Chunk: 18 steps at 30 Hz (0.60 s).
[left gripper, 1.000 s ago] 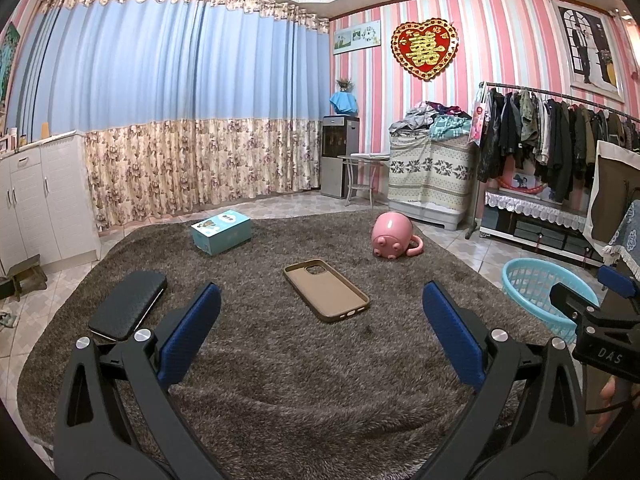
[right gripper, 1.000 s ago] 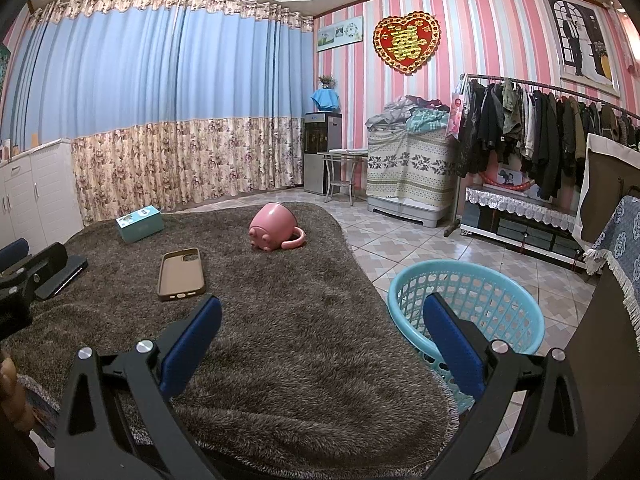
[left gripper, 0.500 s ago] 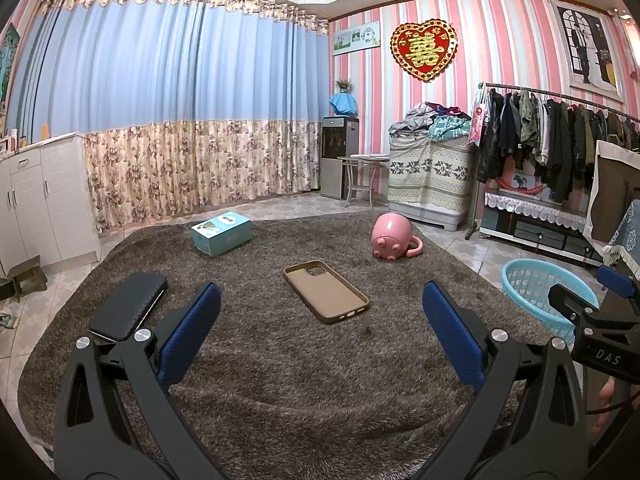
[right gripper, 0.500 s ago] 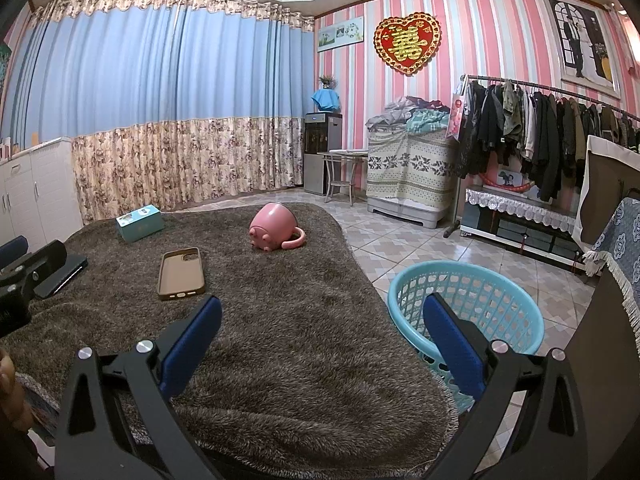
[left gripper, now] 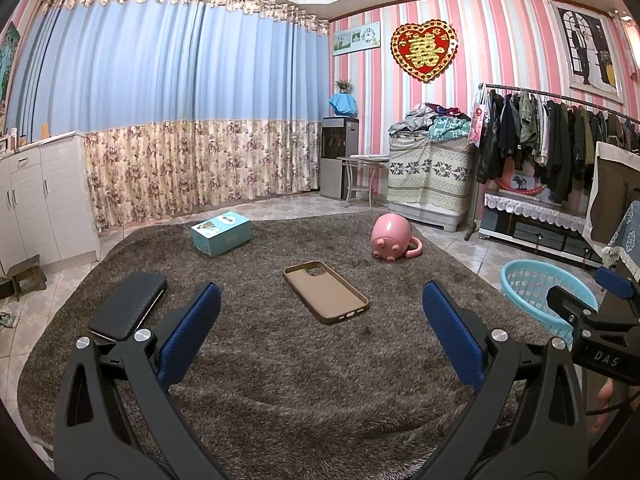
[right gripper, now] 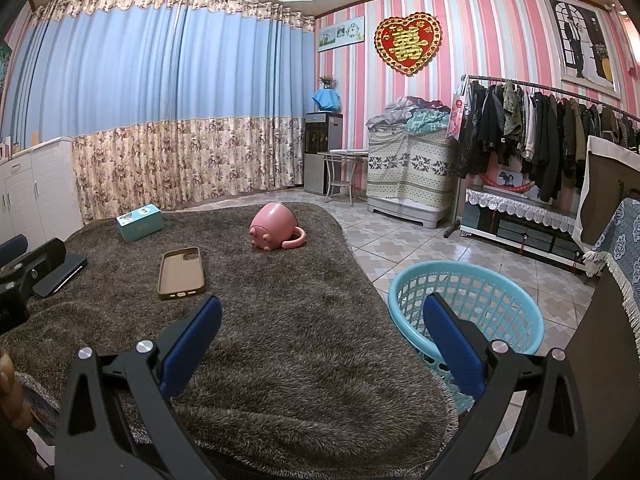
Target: Collect trash
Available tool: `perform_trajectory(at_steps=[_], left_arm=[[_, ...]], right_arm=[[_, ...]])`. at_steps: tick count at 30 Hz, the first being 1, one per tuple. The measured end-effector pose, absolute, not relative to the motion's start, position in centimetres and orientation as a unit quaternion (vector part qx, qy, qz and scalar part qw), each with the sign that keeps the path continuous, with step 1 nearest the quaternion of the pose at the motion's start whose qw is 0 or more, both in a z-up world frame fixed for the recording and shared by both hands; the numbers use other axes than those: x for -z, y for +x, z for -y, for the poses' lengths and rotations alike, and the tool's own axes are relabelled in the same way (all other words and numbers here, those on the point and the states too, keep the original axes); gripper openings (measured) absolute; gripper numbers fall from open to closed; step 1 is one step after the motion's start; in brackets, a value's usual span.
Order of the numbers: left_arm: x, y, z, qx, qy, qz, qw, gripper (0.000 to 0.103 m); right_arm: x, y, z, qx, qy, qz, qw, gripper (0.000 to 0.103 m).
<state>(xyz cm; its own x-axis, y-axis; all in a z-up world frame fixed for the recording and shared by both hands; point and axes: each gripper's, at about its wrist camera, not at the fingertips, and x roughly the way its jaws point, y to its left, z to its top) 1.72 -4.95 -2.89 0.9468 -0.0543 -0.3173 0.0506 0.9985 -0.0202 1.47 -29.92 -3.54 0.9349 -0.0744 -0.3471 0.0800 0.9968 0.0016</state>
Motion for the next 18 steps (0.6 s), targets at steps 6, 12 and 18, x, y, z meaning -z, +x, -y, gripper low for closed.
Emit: perform_trajectory(at_steps=[6,12,18], left_arm=[[2.96,1.54,5.03,0.027,-0.005,-0.161,0.987,0.098],[3.0,1.54,5.01,0.026,-0.006,-0.16,0.987,0.098],[3.07,1.52,4.95,0.026,-0.006,-0.159,0.987,0.098]], right_arm=[[3.48,1.5,29.99,0.039,0.008,-0.176,0.984,0.099],[3.52,1.45,29.93,0.039,0.008,-0.176,0.984,0.099],[3.54,1.46,29.88,0.04,0.008,-0.175,0.984,0.099]])
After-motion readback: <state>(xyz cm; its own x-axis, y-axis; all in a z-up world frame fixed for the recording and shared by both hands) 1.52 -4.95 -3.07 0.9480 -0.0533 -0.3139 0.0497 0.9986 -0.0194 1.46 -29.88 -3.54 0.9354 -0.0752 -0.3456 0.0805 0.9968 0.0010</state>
